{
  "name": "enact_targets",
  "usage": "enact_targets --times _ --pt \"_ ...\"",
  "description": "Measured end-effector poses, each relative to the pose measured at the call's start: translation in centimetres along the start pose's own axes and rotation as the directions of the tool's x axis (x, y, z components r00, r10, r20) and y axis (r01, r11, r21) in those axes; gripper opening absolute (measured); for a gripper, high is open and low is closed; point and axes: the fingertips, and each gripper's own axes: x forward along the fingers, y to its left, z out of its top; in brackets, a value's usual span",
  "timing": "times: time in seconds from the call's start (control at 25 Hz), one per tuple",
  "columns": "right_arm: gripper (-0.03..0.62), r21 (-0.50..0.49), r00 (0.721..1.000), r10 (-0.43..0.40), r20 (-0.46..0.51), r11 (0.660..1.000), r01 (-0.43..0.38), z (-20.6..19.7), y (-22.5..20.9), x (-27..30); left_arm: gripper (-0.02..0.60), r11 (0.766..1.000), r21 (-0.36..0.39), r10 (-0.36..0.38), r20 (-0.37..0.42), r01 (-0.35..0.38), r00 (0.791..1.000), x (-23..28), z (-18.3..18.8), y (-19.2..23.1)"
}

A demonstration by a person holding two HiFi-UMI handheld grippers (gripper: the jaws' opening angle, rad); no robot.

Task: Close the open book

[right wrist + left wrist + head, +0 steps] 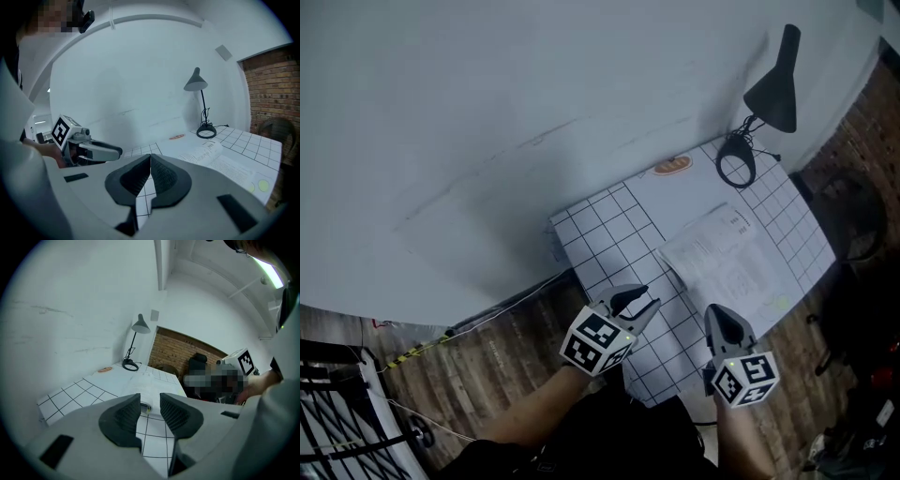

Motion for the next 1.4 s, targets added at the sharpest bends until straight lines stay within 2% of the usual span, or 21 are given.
enact_targets --times 0.12,0.2,0.56,0.72,0.96,1.4 --pt "0.003 0.038 1.0 -0.009 -0.007 0.999 0.009 -0.8 -1.3 0.9 0.117 0.999 0.04 0.01 -0.06 -0.008 0.998 2.1 -1.4 0.8" --pt "0.003 0.052 1.0 -0.009 -0.02 0.999 0.01 -1.5 -2.0 1.4 0.121 0.999 0.037 0.003 -0.087 0.0 0.996 3.5 -2.3 1.3" --pt "0.003 0.09 0.997 -0.02 -0.08 0.996 0.027 -5.2 -4.6 2.8 0.163 0.997 -0.045 -0.069 -0.139 0.063 0.988 8.8 -4.9 2.5" --pt "0.003 0.1 0.995 -0.016 -0.102 0.995 0.026 -6.4 -5.5 3.4 0.179 0.987 -0.115 -0.13 -0.143 0.114 0.981 10.7 -5.7 2.4" --pt "0.003 0.108 0.993 -0.005 -0.114 0.994 0.018 -6.9 -6.1 3.7 0.204 0.975 -0.165 -0.177 -0.172 0.149 0.969 12.7 -6.7 2.1" --pt "0.003 0.121 0.993 -0.011 -0.121 0.992 0.026 -7.1 -8.0 3.0 0.206 0.986 -0.104 -0.147 -0.212 0.128 0.966 15.3 -6.6 2.0"
